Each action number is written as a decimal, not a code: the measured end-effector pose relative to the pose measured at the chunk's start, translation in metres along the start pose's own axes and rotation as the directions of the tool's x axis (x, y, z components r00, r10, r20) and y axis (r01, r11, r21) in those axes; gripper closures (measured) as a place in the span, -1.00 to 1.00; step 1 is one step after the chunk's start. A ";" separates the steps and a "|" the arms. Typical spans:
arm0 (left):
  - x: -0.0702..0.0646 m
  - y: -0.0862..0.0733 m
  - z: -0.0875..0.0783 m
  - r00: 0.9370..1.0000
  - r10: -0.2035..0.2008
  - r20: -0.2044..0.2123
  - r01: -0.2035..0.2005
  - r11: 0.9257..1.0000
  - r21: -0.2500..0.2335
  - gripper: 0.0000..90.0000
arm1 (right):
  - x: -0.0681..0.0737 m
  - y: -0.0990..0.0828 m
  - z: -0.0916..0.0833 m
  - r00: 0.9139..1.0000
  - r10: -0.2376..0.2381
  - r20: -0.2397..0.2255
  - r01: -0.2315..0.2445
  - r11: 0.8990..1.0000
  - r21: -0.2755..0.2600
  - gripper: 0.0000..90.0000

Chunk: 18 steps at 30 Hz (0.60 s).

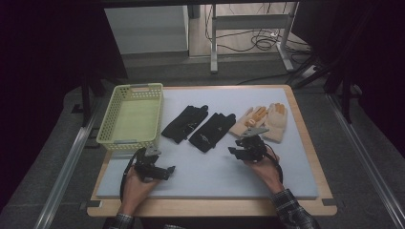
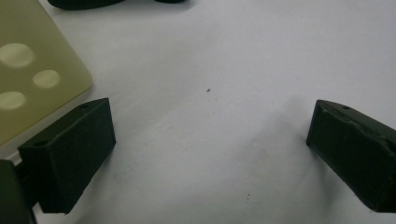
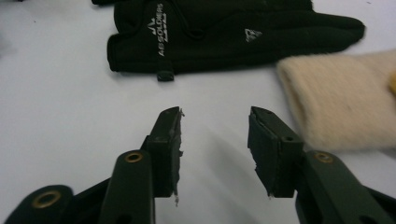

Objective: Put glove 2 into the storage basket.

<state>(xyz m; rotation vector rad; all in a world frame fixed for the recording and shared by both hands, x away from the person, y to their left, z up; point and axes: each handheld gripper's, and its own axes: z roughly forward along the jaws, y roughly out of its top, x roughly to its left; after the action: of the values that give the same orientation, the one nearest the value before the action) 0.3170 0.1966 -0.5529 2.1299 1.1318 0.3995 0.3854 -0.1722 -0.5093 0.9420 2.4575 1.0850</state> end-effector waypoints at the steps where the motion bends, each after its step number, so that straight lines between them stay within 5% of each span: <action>1: 0.000 0.000 0.000 1.000 0.000 0.000 0.000 1.000 0.000 -0.97 | 0.002 0.002 0.002 1.000 0.001 -0.004 -0.001 1.000 0.000 0.26; 18: 0.000 0.000 0.000 1.000 -0.001 0.000 0.001 1.000 0.000 -0.97 | 0.033 0.042 0.049 0.991 -0.036 -0.131 0.038 0.999 0.013 0.71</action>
<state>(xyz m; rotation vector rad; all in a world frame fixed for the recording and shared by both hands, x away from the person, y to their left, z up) 0.3170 0.1967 -0.5530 2.1294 1.1325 0.3986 0.4042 -0.1026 -0.5110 0.8510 2.5810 1.1513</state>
